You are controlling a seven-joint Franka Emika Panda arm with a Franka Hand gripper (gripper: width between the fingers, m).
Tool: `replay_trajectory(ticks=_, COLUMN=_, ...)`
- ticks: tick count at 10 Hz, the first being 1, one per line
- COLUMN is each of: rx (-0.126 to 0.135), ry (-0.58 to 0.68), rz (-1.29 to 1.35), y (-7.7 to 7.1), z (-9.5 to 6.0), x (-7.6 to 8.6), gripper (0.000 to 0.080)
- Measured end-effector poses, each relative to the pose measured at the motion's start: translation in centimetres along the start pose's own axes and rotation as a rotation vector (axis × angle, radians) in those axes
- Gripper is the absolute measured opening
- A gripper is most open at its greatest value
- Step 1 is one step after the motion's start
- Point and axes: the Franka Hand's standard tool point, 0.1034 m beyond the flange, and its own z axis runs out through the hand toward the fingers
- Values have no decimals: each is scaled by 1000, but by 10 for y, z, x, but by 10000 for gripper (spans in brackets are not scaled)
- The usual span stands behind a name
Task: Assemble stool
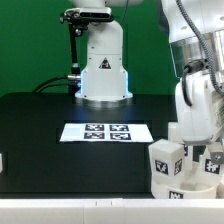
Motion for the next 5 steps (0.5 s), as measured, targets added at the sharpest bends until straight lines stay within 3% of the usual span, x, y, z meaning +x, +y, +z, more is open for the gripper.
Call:
replay_trajectory(ticks=3, rx=38, ry=-1, rz=39, y=3, z=2, x=1, gripper=334)
replay_trajectory(ticks=5, rx=33, ry=5, rz=26, y=4, z=4, x=3, gripper=334)
